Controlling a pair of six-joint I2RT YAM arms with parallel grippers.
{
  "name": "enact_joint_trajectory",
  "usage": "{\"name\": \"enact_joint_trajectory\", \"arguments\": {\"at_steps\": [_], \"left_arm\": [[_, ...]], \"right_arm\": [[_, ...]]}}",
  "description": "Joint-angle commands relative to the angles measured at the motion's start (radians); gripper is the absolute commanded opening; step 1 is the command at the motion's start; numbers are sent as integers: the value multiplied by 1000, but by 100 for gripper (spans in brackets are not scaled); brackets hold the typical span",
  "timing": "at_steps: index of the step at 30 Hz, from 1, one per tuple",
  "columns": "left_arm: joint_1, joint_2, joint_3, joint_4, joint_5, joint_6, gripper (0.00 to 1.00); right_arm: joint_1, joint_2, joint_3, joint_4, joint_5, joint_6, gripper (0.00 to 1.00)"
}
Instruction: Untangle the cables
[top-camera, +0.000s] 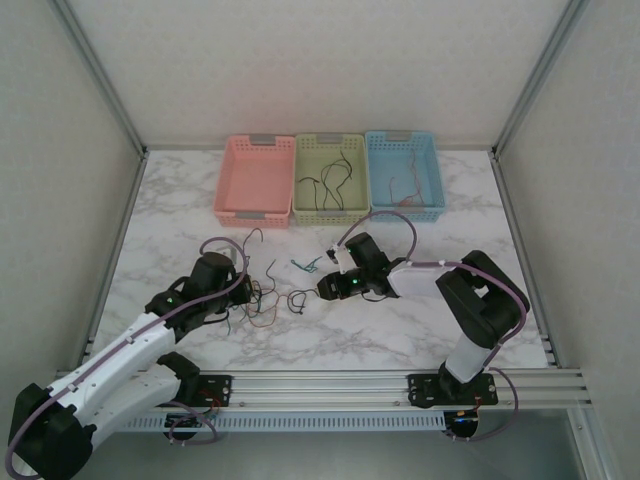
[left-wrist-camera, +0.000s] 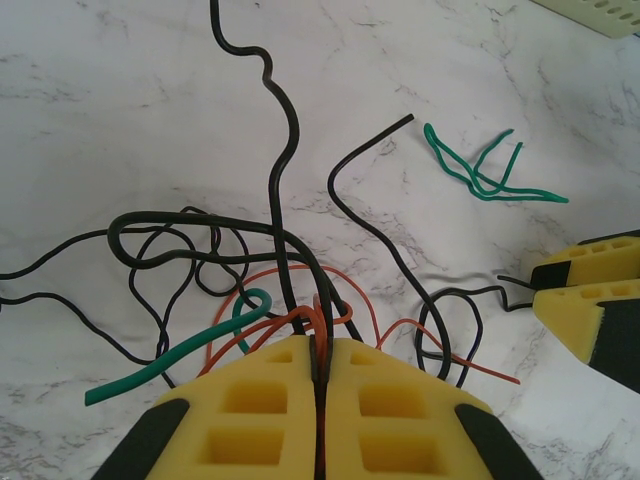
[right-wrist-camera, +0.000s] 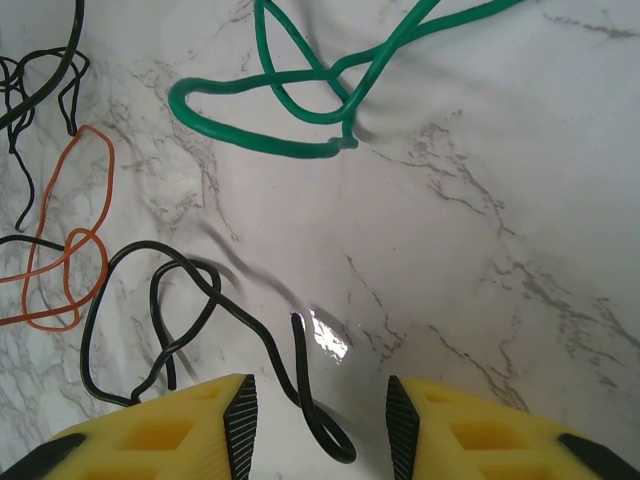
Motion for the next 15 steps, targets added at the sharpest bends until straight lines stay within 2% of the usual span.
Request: {"name": "enact_joint_trajectory", "arguments": {"at_steps": [1, 9, 15], "left_arm": [[9, -1, -3, 16, -16, -6, 0], [9, 5, -8, 22, -23, -4, 2], [9, 4, -8, 21, -25, -4, 4]], "right_arm": [[27, 21, -11, -63, -4, -21, 39], [29, 20, -14, -42, 17, -30, 25], [28, -24, -11, -54, 32, -39, 7]]}}
